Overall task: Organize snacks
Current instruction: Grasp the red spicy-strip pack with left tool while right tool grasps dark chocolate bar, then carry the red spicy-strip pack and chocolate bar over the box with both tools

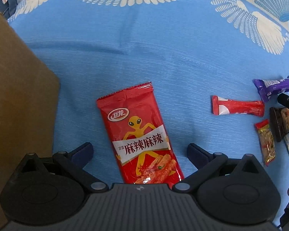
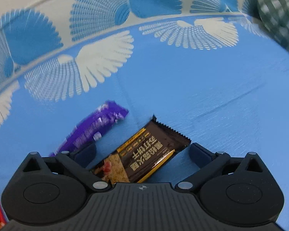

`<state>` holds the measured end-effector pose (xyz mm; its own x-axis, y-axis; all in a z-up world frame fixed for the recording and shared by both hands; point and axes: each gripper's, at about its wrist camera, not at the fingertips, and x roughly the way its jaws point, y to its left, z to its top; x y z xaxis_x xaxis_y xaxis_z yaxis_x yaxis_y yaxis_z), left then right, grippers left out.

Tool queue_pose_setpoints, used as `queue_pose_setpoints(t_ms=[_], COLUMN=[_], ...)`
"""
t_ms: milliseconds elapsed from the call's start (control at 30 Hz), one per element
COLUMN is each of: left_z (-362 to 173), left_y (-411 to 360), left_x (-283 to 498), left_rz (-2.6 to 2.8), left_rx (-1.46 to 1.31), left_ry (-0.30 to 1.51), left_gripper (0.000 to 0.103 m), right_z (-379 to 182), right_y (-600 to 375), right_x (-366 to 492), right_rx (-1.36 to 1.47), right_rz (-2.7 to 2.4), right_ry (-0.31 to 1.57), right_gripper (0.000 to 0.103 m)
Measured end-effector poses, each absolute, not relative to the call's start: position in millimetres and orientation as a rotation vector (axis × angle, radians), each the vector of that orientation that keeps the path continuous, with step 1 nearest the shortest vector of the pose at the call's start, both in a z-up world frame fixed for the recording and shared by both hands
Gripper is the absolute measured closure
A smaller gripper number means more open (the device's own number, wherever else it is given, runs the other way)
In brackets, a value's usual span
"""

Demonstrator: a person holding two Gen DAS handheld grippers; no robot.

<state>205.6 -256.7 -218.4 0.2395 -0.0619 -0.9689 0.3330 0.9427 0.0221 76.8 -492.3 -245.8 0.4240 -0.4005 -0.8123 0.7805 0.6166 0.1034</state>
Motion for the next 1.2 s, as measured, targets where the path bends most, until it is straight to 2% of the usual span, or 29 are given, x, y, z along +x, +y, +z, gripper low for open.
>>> queue_pose_setpoints(t_ms=[67,133,167,200,333,600,833,1200], left_z=[-215.6,-203.3,-196.4,-193.0,-176.7,-100.5,-30.8,33.4], left_y=[-255.8,-254.4,-257.5,-257.6,-248.2,-209.4,-140.8,13.4], left_x=[207.4,204.0,200.9,200.1,192.4,135.9,62.6,-26.6], left_rz=[-0.269,-0.278,-0.297,-0.317,-0.346,-0.471,-0.547,-0.488], left_rx=[0.236,0.226,0.239,0.242,0.224,0.179,0.200,0.233], left_ry=[1.317,1.270,1.254,1.258,1.258,1.173,1.051,0.886], left_gripper=[0.006,0.037,0.049,0.052,0.054,0.054,0.054,0.053], right_z=[-245.8,-240.4,-236.3,-235.1,-221.5,-136.0,-58.0,-9.7], right_y=[-487.6,-482.0,-481.2,-484.4,-485.3,-451.3,-354.4,-192.9], right_x=[76.0,71.5,69.3,68.4,54.1,6.0,-54.6,-152.1], right_rx=[0.484,0.439,0.441,0.456,0.482,0.495,0.454,0.496], right_rz=[-0.793,-0.802,-0.771,-0.756,-0.758,-0.701,-0.624,-0.467], right_ry=[0.846,0.836,0.830,0.835,0.803,0.620,0.498,0.510], right_gripper=[0.012,0.058,0.062,0.064,0.067,0.071,0.072,0.072])
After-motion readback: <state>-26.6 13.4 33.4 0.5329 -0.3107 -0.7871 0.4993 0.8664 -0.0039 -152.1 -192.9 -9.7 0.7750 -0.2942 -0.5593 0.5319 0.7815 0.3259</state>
